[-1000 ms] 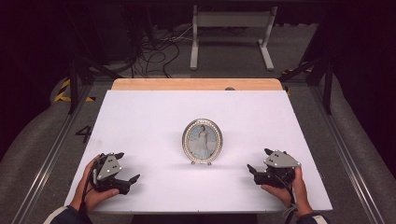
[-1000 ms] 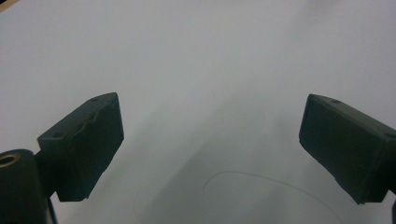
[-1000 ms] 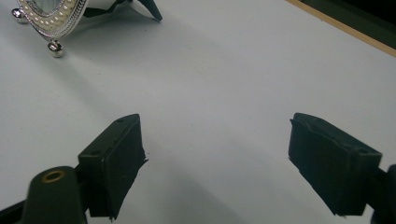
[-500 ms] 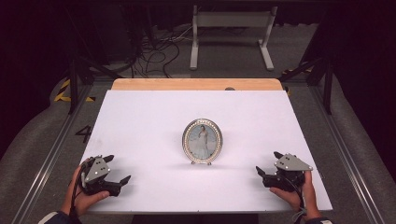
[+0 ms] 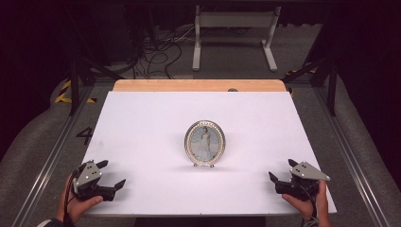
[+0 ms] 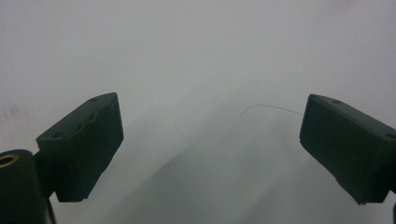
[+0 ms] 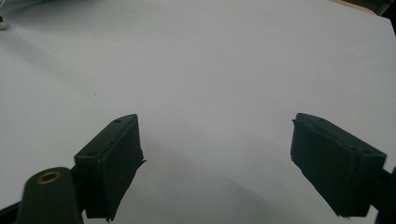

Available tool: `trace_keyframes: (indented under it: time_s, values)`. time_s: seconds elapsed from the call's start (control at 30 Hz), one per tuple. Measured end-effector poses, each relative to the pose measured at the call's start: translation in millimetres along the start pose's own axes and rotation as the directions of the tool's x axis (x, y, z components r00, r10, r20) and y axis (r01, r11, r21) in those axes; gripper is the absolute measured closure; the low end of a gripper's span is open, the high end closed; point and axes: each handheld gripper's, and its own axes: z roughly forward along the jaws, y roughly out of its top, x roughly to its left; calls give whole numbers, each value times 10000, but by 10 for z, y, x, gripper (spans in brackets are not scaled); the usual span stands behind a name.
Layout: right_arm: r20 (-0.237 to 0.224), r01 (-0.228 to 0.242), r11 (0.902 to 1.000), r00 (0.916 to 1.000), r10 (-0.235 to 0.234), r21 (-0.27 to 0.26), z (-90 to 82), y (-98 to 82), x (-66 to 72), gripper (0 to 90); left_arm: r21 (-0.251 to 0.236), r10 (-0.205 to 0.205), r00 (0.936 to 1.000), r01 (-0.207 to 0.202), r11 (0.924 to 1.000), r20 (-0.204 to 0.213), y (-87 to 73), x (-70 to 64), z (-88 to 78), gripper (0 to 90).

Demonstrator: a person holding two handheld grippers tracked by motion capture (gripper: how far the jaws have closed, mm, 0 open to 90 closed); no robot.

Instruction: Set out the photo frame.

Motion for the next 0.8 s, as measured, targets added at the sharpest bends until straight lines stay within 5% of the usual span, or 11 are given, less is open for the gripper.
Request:
trace_keyframes:
  time_s: [0.3,0.8]
  values:
    - [183,-695,9969,9974,702,-378,-134,-127,-81,160,-594,-423,9990,414,9974,-128,-20,8,-104,71]
    - [204,-357,9987,9991,365,-370,-127,-89,-38,159,-472,-236,9997,237,9986,10,-8,-12,-66,69]
